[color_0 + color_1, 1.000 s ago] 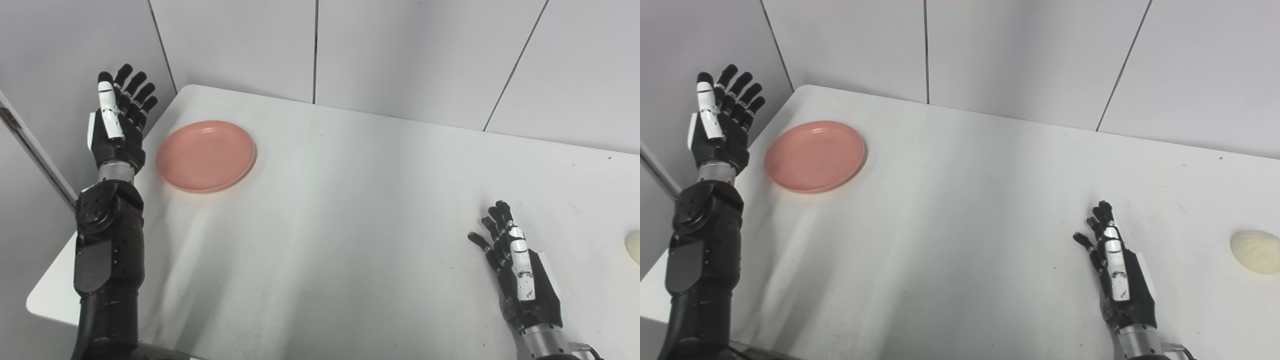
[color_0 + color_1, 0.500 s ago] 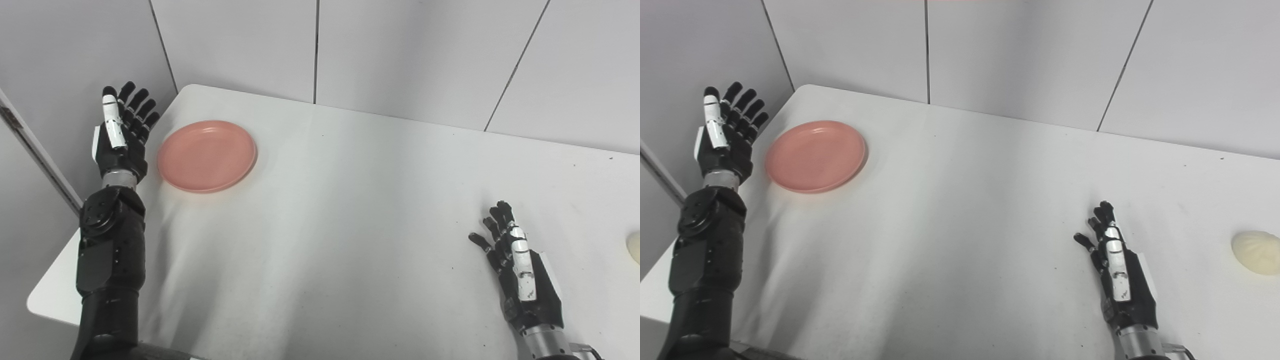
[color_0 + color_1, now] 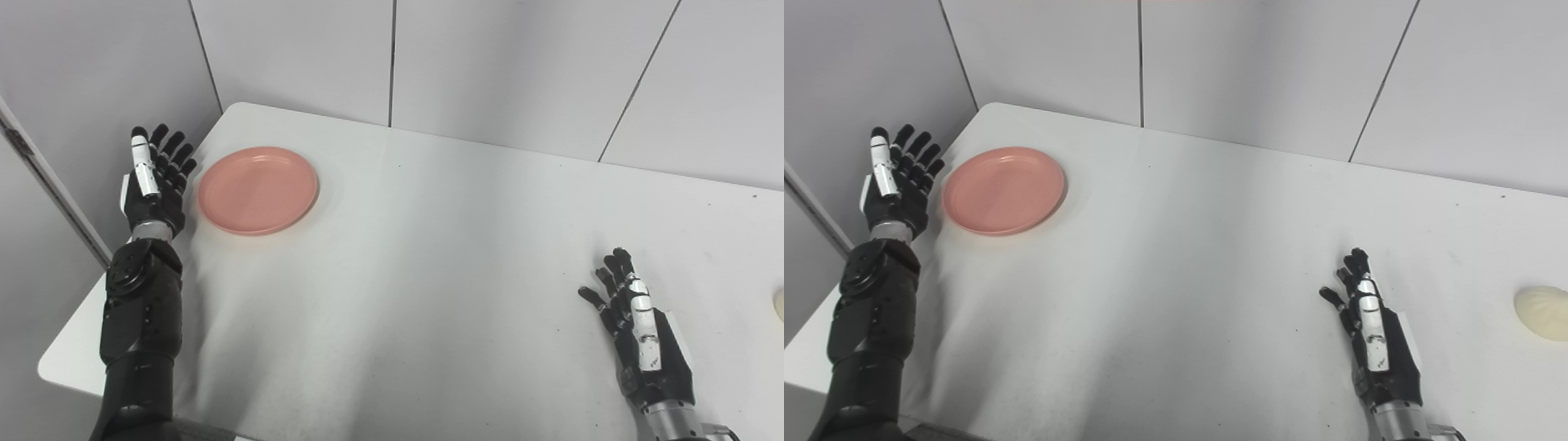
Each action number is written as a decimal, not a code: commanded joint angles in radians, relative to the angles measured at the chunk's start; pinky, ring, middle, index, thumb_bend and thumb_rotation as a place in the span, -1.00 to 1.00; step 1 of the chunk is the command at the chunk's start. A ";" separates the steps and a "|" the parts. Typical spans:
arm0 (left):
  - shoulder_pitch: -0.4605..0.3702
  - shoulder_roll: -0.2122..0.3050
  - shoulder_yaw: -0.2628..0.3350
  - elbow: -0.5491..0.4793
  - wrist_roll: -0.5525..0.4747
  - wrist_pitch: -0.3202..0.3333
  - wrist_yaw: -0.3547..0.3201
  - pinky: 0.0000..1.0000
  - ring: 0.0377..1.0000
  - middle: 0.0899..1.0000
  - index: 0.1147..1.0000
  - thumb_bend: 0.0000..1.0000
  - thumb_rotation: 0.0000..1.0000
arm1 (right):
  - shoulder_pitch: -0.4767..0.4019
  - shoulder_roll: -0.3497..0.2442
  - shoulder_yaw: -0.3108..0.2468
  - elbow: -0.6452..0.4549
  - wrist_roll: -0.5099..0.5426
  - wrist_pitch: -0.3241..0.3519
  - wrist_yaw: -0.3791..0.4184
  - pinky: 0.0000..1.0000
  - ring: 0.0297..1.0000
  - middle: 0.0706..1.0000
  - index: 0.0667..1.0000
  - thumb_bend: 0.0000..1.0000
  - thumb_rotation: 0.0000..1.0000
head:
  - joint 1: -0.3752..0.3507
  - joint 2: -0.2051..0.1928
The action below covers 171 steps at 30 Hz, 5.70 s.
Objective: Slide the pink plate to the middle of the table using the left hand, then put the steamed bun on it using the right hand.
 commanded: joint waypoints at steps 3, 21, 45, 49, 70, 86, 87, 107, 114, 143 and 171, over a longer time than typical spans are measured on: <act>-0.045 0.037 0.004 0.017 -0.006 -0.048 -0.003 0.79 0.74 0.72 0.71 -0.08 1.00 | -0.003 -0.012 -0.009 -0.017 0.002 0.026 -0.001 1.00 1.00 1.00 1.00 -0.42 1.00 | 0.001 -0.001; -0.062 0.035 -0.021 0.179 -0.001 -0.059 -0.034 0.83 0.76 0.73 0.72 -0.12 1.00 | -0.002 -0.014 -0.008 -0.020 0.002 0.029 -0.001 1.00 0.99 1.00 1.00 -0.41 1.00 | 0.000 0.002; -0.077 0.009 -0.165 0.243 0.028 -0.007 -0.083 0.71 0.69 0.69 0.67 -0.08 1.00 | 0.002 -0.008 -0.002 -0.018 -0.009 0.012 -0.002 1.00 0.99 1.00 1.00 -0.42 1.00 | -0.027 0.001; -0.076 0.005 -0.197 0.240 0.043 -0.007 -0.088 0.71 0.68 0.67 0.66 -0.07 1.00 | 0.003 -0.004 -0.001 -0.020 -0.013 0.010 -0.005 1.00 0.98 1.00 1.00 -0.43 1.00 | -0.032 0.001; -0.054 -0.069 -0.334 0.128 0.080 0.069 -0.156 0.68 0.68 0.66 0.61 -0.06 1.00 | 0.015 0.024 0.018 -0.027 -0.036 0.004 -0.020 0.99 0.95 0.97 0.99 -0.41 1.00 | -0.133 0.006; -0.012 -0.141 -0.462 -0.006 0.142 0.145 -0.193 0.70 0.71 0.70 0.65 -0.06 1.00 | 0.018 0.040 0.025 -0.018 -0.045 0.000 -0.026 0.98 0.94 0.96 0.98 -0.33 1.00 | -0.203 0.011; -0.008 -0.146 -0.470 -0.017 0.145 0.152 -0.194 0.71 0.72 0.70 0.66 -0.06 1.00 | 0.019 0.041 0.026 -0.019 -0.046 0.000 -0.028 0.97 0.93 0.96 0.97 -0.33 1.00 | -0.208 0.012; 0.047 -0.205 -0.624 -0.089 0.213 0.159 -0.272 0.78 0.77 0.75 0.71 -0.12 1.00 | 0.025 0.058 0.032 -0.024 -0.059 -0.009 -0.038 0.94 0.91 0.93 0.94 -0.31 1.00 | -0.278 0.022; 0.065 -0.217 -0.632 -0.104 0.200 0.171 -0.304 0.76 0.75 0.74 0.70 -0.06 1.00 | 0.026 0.066 0.037 -0.024 -0.070 -0.007 -0.043 0.92 0.90 0.92 0.95 -0.30 1.00 | -0.312 0.026; 0.048 -0.210 -0.573 -0.002 0.194 0.126 -0.323 0.74 0.73 0.72 0.68 -0.11 1.00 | 0.012 0.068 0.040 0.002 -0.094 -0.032 -0.058 0.88 0.88 0.89 0.92 -0.26 1.00 | -0.390 0.014; 0.035 -0.207 -0.546 0.037 0.183 0.122 -0.343 0.72 0.74 0.73 0.68 -0.10 1.00 | -0.118 -0.041 -0.007 -0.158 -0.496 -0.132 -0.215 0.35 0.47 0.67 0.74 0.47 0.46 | -0.476 -0.008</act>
